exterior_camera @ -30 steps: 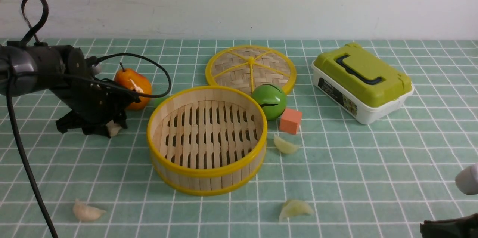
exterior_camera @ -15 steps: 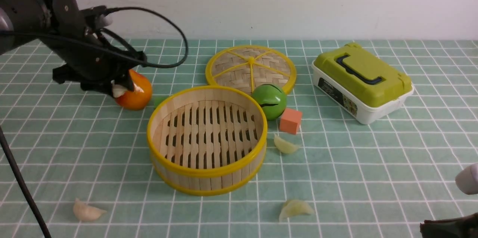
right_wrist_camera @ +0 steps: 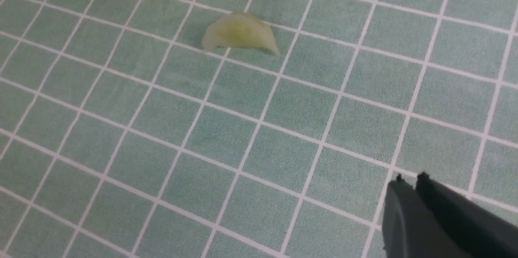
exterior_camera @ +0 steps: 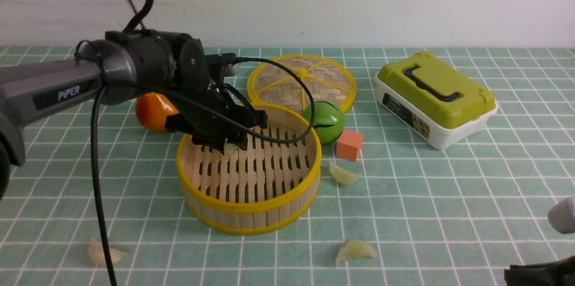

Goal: Put the dumplings into the steamer on the table with the blue tablecloth.
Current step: 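Place the dumpling into the bamboo steamer basket with the left gripper, then reach for and grasp a dumpling on the table with the left gripper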

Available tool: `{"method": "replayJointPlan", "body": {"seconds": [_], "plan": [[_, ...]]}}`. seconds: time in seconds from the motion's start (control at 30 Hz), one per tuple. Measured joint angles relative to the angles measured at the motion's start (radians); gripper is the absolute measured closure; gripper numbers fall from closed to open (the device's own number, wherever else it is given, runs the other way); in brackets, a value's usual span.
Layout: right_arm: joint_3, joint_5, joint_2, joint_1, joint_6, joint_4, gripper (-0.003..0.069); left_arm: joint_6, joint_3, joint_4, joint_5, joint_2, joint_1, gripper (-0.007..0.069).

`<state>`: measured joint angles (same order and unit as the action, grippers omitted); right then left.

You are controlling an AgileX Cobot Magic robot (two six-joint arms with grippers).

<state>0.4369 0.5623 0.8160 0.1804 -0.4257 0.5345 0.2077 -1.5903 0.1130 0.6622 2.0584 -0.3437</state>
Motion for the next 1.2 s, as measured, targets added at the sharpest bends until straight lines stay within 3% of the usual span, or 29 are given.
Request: {"method": "replayJointPlan", "body": {"seconds": [0.13,0.27,0.33,0.6,0.7,0.97,1.03,1.2], "plan": [[0.0,0.0,0.0,0.0,0.0,0.004,0.0618,0.001,0.0,0.0,-0.016,0.006,0.0,0.0324],[0.0,0.0,0.0,0.0,0.0,0.004,0.0615,0.027,0.0,0.001,-0.021,-0.007,0.0,0.0201],[0.0,0.0,0.0,0.0,0.0,0.004,0.0611,0.051,0.002,-0.004,0.012,-0.047,-0.001,0.0174],[0.0,0.0,0.0,0.0,0.0,0.005,0.0603,0.159,0.081,-0.148,0.165,-0.406,-0.001,0.0225],[0.0,-0.003,0.0,0.0,0.0,0.006,0.0601,0.29,0.246,-0.242,0.191,-0.543,-0.001,0.0253],[0.0,-0.003,0.0,0.0,0.0,0.008,0.0595,0.906,0.736,-0.524,0.046,-0.628,-0.001,0.0244],[0.0,-0.003,0.0,0.0,0.0,0.008,0.0594,0.985,0.76,-0.551,0.03,-0.608,-0.001,0.0229],[0.0,-0.003,0.0,0.0,0.0,0.008,0.0587,1.046,0.769,-0.574,0.002,-0.531,0.005,0.0209]]}}
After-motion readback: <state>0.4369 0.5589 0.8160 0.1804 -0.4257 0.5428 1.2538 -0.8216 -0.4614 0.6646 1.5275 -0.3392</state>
